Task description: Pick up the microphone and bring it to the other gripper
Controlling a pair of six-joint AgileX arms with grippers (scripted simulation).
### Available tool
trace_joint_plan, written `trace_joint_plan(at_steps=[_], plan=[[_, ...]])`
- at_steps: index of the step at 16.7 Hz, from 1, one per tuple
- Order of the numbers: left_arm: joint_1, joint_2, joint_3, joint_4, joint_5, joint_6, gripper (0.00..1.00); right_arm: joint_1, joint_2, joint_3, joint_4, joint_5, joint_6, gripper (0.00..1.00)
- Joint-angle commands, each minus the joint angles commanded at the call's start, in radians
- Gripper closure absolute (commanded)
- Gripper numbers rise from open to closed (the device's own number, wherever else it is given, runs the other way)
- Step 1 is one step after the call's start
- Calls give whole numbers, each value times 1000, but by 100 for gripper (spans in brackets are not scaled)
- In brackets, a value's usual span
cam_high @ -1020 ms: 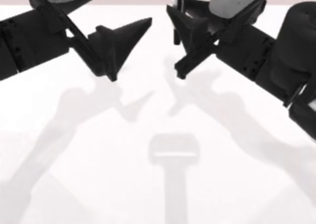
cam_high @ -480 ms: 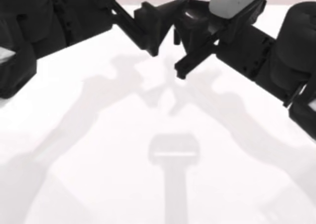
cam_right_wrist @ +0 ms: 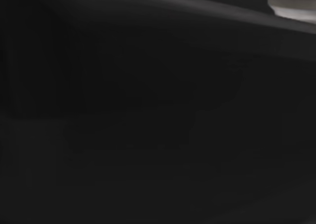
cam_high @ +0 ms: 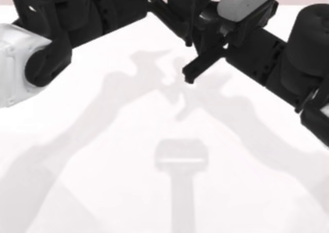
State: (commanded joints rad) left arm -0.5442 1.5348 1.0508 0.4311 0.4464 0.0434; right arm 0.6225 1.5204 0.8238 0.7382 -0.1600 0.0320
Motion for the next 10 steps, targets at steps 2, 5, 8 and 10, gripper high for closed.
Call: trace_joint_plan(at_steps=[2, 5, 8, 10], plan=[[0, 0, 0, 0, 0, 0, 15, 0, 0, 0, 0, 0, 0, 100], [0, 0, 0, 0, 0, 0, 38, 0, 0, 0, 0, 0, 0, 100], [0, 0, 0, 0, 0, 0, 60, 0, 0, 0, 0, 0, 0, 100], [0, 0, 0, 0, 0, 0, 75, 0, 0, 0, 0, 0, 0, 100]])
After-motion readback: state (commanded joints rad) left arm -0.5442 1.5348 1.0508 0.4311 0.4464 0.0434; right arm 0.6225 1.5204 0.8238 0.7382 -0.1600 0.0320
